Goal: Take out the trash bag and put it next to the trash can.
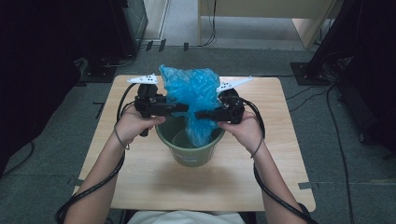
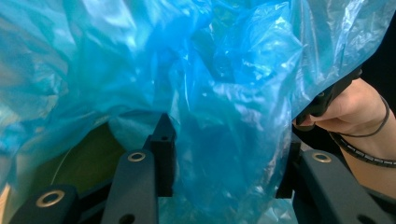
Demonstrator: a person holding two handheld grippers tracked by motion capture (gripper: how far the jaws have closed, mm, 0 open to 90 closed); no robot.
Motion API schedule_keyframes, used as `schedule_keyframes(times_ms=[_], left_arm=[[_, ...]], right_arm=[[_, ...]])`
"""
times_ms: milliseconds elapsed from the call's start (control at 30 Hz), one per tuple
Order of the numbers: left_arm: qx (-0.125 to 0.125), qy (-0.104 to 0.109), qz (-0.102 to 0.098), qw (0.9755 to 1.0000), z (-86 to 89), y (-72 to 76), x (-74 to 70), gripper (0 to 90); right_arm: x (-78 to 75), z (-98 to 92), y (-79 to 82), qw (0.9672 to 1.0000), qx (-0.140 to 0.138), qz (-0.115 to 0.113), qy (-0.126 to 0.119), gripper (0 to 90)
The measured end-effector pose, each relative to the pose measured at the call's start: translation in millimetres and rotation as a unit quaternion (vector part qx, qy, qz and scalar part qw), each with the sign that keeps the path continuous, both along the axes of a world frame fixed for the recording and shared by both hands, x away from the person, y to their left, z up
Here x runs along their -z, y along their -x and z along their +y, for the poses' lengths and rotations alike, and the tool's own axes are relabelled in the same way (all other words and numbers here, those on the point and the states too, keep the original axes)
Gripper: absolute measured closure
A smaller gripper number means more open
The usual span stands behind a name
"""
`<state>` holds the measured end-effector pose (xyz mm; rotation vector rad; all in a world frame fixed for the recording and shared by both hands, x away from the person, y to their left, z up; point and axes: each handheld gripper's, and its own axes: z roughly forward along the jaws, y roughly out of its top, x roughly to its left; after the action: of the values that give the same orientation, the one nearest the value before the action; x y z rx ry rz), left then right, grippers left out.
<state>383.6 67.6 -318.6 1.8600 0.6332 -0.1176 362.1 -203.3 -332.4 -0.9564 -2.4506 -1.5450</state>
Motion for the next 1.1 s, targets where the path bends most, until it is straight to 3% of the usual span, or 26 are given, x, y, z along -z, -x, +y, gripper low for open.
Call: schedule_keyframes(times_ms=[300, 400, 533, 633, 733, 933, 1100], left_arm=[[-0.004, -0.011, -0.012, 0.9999, 7.1, 0.3, 0.1, 43.9], [0.003, -0.023, -0.033, 0.9992, 9.7, 2.1, 0.6, 37.5], [0.005, -0.024, -0.051, 0.9984, 11.0, 3.4, 0.0, 30.6], [0.016, -0.001, -0.059, 0.9981, 10.7, 6.5, -5.2, 29.3], [0.012, -0.007, -0.069, 0.9975, 11.7, 7.7, -7.4, 28.7], [-0.017, -0.017, -0.057, 0.9981, 27.2, 1.8, -7.4, 28.7], [-0.025, -0.027, -0.057, 0.9977, 31.1, 0.0, -5.8, 28.8]], right_arm=[[1.0, -6.8, -3.3, 0.9998, 0.021, 0.005, -0.001, 84.4], [1.1, -9.4, -4.5, 0.9994, 0.034, 0.011, -0.005, 84.4], [1.7, -10.6, -5.6, 0.9991, 0.025, 0.028, -0.022, 84.9], [1.8, -8.0, -5.3, 0.9994, 0.021, 0.023, -0.011, 84.9], [3.2, -7.9, -5.4, 0.9995, 0.020, 0.025, -0.004, 84.8], [1.6, -15.4, -5.7, 0.9992, 0.029, 0.026, -0.010, 84.8], [-2.4, -18.2, -4.5, 0.9991, 0.034, 0.019, -0.015, 84.3]])
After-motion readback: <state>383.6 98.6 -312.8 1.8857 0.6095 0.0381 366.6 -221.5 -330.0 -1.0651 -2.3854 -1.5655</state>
